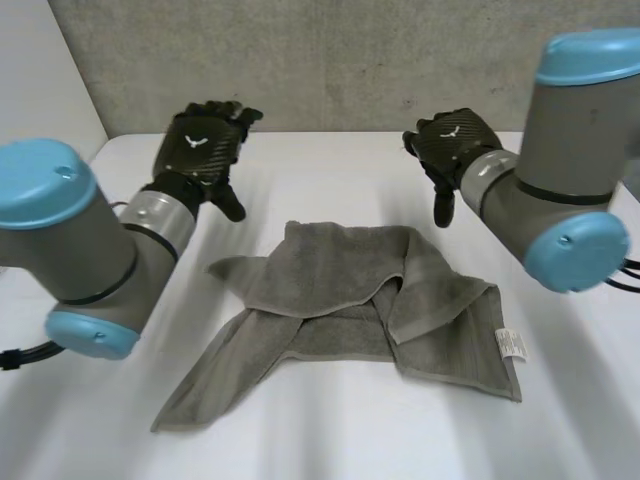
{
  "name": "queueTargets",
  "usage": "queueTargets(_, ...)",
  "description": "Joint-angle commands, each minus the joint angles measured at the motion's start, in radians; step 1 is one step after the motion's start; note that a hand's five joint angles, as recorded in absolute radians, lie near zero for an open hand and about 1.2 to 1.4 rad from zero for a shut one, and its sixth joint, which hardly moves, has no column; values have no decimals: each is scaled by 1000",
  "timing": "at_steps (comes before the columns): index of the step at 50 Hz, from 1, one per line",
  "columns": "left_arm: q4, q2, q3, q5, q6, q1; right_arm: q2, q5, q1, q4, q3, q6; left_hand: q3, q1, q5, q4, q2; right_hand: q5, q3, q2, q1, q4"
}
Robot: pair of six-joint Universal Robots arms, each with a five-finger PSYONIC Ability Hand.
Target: Fold the towel.
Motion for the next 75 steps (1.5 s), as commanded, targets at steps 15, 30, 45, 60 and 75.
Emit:
queueTargets(15, -22, 60, -264, 120, 5, 88, -362, -153, 2, -288, 842, -126, 257, 254, 240, 258, 257, 142, 129, 131, 147, 114)
queueTargets(30, 38, -84, -289, 190, 3, 89, -250, -210, -3, -796, 1059, -187, 237, 233, 219, 237, 237, 224, 211, 213, 228, 196)
queueTargets(45, 133, -129, -269, 186, -3, 78, -181, -191, -9, -873, 1009, -186, 248, 245, 231, 249, 248, 954, 941, 943, 959, 926)
queueTargets(60, 169, -172, -232, 189, -6, 51, -350, -164, -213, -844, 1032, -8, 263, 260, 246, 264, 263, 1105, 1092, 1094, 1110, 1077)
queueTargets(75, 182, -199, -214, 189, 2, 39, -342, -170, -362, -752, 947, 92, 263, 260, 246, 264, 263, 1160, 1147, 1149, 1164, 1132)
